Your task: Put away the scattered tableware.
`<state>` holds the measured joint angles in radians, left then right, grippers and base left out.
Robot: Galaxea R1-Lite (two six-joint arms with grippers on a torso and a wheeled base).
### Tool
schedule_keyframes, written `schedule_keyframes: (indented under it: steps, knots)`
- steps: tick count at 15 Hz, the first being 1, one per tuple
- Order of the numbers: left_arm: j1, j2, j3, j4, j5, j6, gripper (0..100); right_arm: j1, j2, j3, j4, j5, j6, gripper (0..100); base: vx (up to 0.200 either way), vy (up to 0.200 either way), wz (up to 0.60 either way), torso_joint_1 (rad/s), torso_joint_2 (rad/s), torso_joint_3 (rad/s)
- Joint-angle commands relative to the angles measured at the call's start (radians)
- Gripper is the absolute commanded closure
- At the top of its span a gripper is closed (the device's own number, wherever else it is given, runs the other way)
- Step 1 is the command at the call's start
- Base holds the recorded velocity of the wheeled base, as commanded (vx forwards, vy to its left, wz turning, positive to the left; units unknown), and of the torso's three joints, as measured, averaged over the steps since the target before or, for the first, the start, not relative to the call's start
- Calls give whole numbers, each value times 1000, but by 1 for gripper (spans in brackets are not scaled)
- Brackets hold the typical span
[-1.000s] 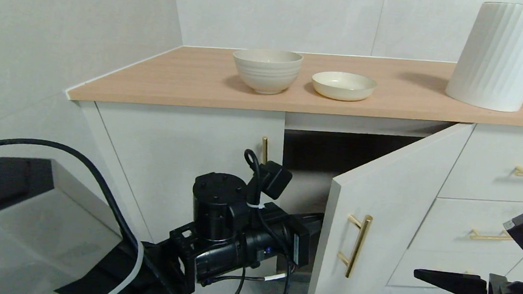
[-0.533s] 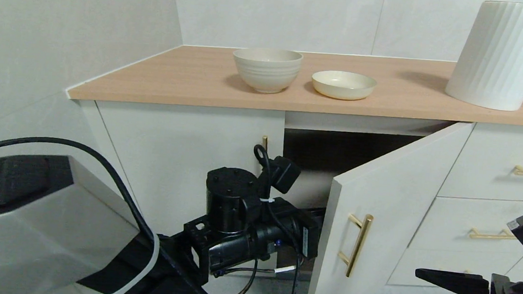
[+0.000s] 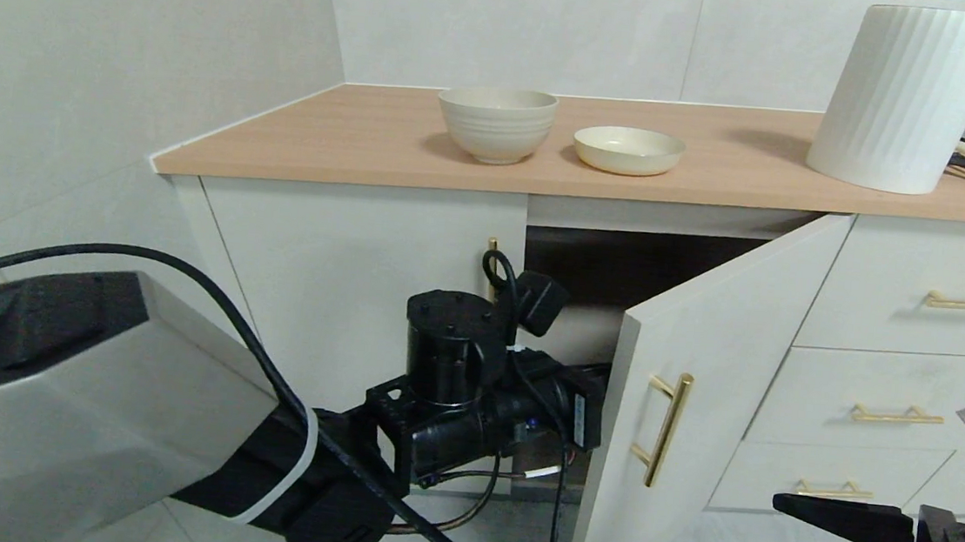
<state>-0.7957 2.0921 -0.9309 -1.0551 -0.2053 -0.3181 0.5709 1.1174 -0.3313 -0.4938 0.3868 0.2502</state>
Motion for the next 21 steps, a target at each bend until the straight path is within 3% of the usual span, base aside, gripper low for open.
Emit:
schedule_keyframes:
  steps: [1, 7, 10, 11, 12, 13, 14, 18, 19, 21]
  knots:
    - [-13, 25, -28, 4, 32, 1, 100, 37, -21, 0, 1, 1, 0, 0, 0, 0, 0, 0, 0, 0]
    - [-86, 5, -32, 4, 57, 4, 100, 95, -70, 8, 1, 10, 0, 0, 0, 0, 0, 0, 0, 0]
    - [-214, -20, -32, 7, 47, 4, 100, 161, -176, 31, 18, 110, 0, 0, 0, 0, 0, 0, 0, 0]
    - [-284, -53, -13, 12, 12, -6, 100, 169, -214, 31, 34, 145, -3, 0, 0, 0, 0, 0, 0, 0]
    - [-335, -104, 33, 10, -86, -30, 100, 169, -249, 32, 44, 207, -6, 0, 0, 0, 0, 0, 0, 0]
    - [-347, -169, 78, 15, -209, -84, 100, 167, -266, 26, 61, 256, -6, 0, 0, 0, 0, 0, 0, 0]
    - [-338, -211, 107, 15, -273, -108, 100, 162, -266, 24, 67, 262, -6, 0, 0, 0, 0, 0, 0, 0]
    - [-114, -227, 152, 14, -213, -104, 100, 138, -243, 11, 69, 259, -5, 0, 0, 0, 0, 0, 0, 0]
    - [-53, -230, 173, 14, -194, -88, 100, 113, -225, 1, 69, 244, -5, 0, 0, 0, 0, 0, 0, 0]
    - [33, -274, 221, 15, -124, -9, 100, 86, -159, -55, 100, 147, -3, 0, 0, 0, 0, 0, 0, 0]
